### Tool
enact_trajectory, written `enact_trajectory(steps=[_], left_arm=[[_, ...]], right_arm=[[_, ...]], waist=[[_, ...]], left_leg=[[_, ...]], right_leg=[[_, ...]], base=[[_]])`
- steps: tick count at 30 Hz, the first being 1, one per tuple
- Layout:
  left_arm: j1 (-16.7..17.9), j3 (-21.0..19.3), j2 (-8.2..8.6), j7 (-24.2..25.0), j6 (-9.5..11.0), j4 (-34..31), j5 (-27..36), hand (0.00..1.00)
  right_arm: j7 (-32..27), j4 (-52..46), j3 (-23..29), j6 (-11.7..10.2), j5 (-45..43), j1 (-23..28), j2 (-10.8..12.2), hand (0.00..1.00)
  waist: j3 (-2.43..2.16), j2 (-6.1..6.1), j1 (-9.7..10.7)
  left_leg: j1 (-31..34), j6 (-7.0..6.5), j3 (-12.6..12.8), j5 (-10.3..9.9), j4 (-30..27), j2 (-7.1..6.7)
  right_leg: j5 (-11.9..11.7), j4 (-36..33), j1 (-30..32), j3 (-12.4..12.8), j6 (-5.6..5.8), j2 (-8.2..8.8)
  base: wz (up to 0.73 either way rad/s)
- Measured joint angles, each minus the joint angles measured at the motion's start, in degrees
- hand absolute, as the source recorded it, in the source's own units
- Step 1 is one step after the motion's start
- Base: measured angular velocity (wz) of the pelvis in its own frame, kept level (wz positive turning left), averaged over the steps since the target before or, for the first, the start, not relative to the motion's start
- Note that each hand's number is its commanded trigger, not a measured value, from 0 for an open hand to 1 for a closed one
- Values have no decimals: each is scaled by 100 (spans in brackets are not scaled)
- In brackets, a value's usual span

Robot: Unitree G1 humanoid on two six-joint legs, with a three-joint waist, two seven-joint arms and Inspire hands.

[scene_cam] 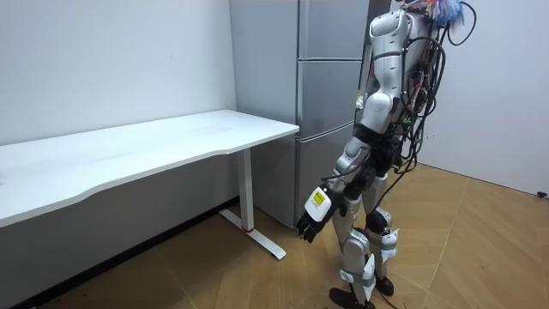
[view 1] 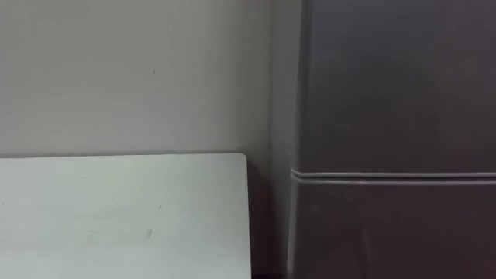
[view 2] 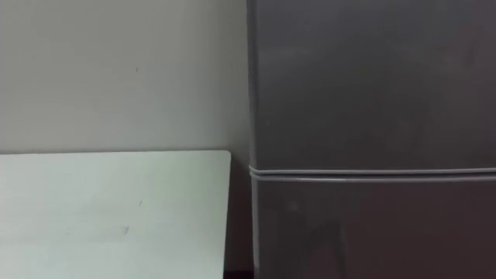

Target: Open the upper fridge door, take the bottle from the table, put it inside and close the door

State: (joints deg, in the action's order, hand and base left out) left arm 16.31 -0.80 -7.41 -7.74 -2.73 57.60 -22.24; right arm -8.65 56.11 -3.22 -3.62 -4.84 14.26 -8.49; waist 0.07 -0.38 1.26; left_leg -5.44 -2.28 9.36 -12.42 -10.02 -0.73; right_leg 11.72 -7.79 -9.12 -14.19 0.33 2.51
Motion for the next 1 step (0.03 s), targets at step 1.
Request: enact_trajectory(steps=[1], left_arm=[[-1, 0, 1, 0, -7, 6, 0, 0]], right_arm=[[-1, 0, 0, 0, 0, 4, 0, 0]], waist=[[0, 0, -5]], left_leg=[[0, 0, -1, 0, -9, -1]], right_leg=[[0, 0, 1, 1, 0, 1]], base=[[0]])
